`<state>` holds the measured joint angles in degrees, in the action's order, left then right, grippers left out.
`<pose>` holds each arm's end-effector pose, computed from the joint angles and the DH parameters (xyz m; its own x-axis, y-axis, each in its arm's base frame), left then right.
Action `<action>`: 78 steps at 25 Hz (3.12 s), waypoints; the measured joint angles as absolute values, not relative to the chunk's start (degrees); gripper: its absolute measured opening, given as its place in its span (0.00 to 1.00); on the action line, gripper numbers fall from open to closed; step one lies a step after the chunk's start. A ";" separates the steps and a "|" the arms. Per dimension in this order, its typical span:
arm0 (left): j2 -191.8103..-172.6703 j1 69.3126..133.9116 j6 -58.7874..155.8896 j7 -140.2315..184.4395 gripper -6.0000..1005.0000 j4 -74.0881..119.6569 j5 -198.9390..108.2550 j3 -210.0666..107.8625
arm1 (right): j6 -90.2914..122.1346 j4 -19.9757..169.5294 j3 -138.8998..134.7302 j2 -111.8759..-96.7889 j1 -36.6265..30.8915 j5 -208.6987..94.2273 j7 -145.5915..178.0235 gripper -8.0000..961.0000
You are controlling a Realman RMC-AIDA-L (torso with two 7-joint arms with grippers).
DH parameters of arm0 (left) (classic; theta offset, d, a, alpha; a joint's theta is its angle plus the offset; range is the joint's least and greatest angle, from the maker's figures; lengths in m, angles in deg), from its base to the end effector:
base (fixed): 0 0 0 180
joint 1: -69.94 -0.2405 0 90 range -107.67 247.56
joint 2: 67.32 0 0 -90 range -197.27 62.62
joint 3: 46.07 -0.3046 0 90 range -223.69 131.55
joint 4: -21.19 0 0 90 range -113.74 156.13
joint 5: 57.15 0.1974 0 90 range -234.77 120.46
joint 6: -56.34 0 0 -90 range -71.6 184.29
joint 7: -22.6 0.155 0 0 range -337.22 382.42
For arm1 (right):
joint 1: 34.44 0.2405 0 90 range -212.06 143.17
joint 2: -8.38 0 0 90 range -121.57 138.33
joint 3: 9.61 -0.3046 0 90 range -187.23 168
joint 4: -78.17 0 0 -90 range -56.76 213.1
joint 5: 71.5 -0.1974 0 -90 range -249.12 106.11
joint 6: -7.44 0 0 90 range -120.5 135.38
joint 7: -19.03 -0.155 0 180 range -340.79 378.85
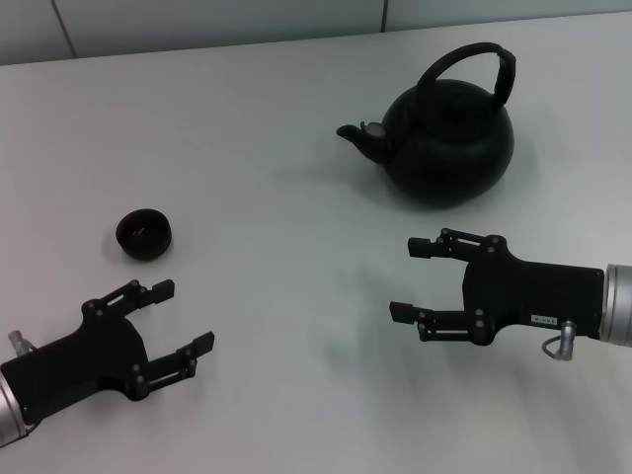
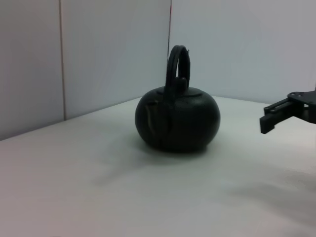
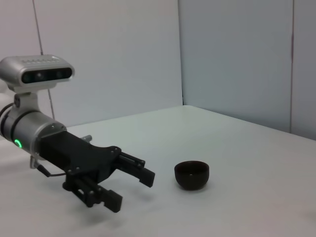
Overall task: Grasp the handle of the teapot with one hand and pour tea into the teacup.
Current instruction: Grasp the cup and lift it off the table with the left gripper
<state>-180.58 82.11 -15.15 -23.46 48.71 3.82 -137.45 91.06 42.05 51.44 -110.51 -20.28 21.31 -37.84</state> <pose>-0.3524 0.2541 -0.0751 0.8468 0.1783 0.5011 0.3763 -0.8667 -0.3275 0.3298 0.2687 -0.0594 0.8388 -0.1578 -0.5210 -0.3421 -0.8973 -0.2790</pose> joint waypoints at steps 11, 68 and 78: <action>-180.33 81.66 -15.86 -26.09 0.81 50.22 8.53 -136.73 | 90.87 40.55 51.38 -110.51 -19.98 21.25 -37.84 0.86; -185.59 88.26 -3.05 -22.80 0.80 48.68 12.56 -118.09 | 91.33 39.70 51.15 -110.63 -20.24 21.31 -37.89 0.86; -185.66 89.27 0.60 -22.80 0.79 48.43 12.54 -120.48 | 91.43 39.41 51.30 -110.71 -20.19 21.30 -37.92 0.85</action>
